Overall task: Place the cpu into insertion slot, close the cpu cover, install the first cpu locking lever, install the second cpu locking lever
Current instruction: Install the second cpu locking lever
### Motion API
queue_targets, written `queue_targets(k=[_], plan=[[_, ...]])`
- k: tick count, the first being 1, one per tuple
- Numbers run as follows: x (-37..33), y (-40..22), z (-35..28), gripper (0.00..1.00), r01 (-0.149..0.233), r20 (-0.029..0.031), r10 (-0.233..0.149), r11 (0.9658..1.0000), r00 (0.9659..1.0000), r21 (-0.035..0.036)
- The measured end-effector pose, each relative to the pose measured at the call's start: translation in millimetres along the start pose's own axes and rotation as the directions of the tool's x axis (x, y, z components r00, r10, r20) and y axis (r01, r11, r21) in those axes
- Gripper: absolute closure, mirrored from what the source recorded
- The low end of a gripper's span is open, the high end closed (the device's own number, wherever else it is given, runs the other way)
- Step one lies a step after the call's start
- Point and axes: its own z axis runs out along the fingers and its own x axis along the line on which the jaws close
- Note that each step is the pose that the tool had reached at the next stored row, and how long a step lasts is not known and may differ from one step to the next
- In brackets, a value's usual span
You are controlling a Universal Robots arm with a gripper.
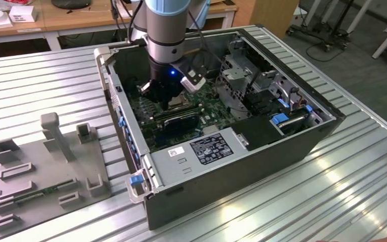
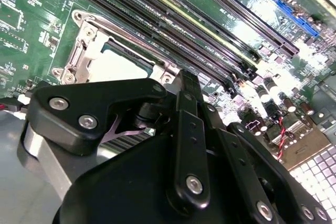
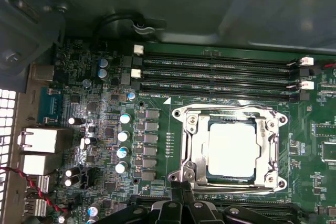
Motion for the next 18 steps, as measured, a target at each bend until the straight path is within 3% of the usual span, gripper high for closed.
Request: queue_targets(k=[12, 18], plan=[[-16.9, 0.9, 0.7, 0.90, 0.000, 0.0001, 0.000, 1.0000, 1.0000, -0.0001], [-17.5, 2.5, 0.8, 0.90, 0.000, 0.0002, 0.000, 1.0000, 1.0000, -0.0018]])
